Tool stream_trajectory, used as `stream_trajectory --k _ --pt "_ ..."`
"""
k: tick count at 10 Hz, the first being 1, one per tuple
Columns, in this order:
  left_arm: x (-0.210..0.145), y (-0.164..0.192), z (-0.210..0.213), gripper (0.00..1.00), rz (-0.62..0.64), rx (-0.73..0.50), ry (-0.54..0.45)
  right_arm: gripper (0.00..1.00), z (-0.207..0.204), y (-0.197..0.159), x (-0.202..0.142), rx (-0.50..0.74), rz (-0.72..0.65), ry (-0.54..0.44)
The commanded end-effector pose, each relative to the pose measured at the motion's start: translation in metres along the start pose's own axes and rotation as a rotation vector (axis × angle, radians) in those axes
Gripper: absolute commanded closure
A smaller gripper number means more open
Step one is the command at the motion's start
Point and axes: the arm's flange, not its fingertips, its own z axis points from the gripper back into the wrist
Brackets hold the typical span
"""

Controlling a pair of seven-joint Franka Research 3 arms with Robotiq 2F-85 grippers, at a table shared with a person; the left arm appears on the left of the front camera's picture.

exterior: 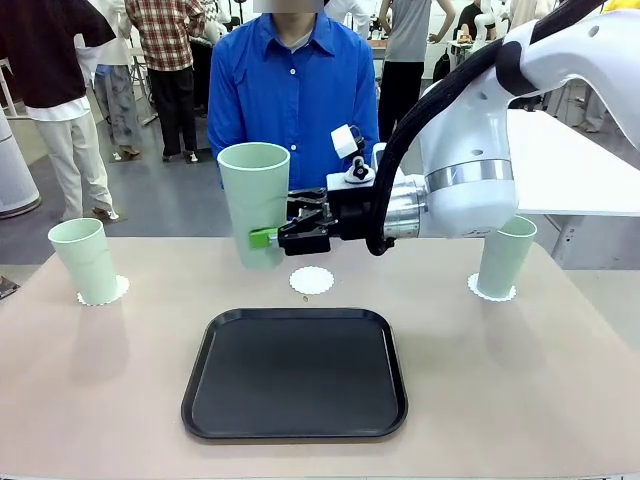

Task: Place coasters on the table and set cups on them.
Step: Take one Reusable plastic cup from the Flat Tray and place it on a coaster set by the human.

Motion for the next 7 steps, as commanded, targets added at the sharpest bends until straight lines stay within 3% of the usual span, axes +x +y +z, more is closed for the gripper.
stream_trajectory --k 1,5,7 --pt "-0.003 -0.002 0.001 0.00 -0.005 -0.003 0.003 0.18 0.021 -0.053 0.004 -0.078 -0.034 -0.007" --pt "-0.003 -0.002 0.001 0.00 -0.005 -0.003 0.003 0.18 0.045 -0.155 -0.010 -0.139 -0.119 -0.004" --pt "-0.003 -0.002 0.001 0.00 -0.005 -0.003 0.003 0.18 0.051 -0.186 -0.021 -0.161 -0.154 -0.002"
